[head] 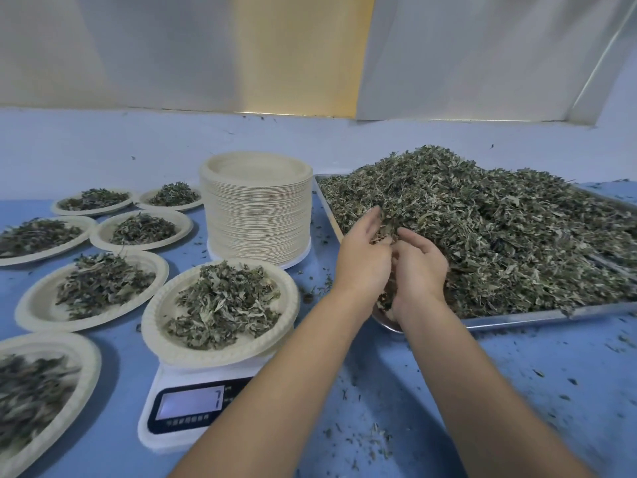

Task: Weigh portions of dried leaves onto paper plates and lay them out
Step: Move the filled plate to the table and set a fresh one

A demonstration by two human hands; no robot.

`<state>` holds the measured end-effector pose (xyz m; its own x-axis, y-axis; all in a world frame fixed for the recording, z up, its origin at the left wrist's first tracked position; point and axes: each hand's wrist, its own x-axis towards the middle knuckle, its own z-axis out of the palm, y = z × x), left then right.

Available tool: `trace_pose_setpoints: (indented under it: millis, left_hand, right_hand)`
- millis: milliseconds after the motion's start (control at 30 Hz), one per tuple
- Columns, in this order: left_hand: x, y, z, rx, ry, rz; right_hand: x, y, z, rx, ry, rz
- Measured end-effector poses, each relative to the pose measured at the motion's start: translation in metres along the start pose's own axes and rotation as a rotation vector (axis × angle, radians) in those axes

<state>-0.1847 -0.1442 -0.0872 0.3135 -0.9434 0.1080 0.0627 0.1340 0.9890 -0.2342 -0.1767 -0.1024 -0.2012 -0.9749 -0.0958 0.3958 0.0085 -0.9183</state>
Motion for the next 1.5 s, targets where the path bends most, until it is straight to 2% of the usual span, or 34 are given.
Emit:
trace_pose_setpoints:
  millis: [300,400,567,900,1200,1500]
  left_hand:
    - [-0.023,0.031,-0.073,-0.042,0.145,0.066]
    - [-0.032,0.035,-0.104,-0.01,0.189,0.069]
    - [-0.043,0.041,-0.157,-0.102,0.255,0.063]
    - [-0.054,0.016,-0.209,0.078,0.587,-0.033]
    - [-0.048,0.004,-0.209,0.07,0.511,-0.191]
    - [-0.042,0.014,-0.231,0.159,0.507,-0.248]
  right_hand:
    - [-0.049,0.01,0.048,0.015,-0.275,-0.006]
    - [-0.057,0.018,0.061,-0.035,-0.289,0.016]
    - [-0.068,0.035,0.064,-0.174,-0.317,0.026]
    - [-0.07,0.049,0.064,-0.228,-0.32,0.038]
    - [-0.071,0.048,0.064,-0.216,-0.33,0.056]
    - [-0.083,0.048,0.079,-0.188,-0.331,0.084]
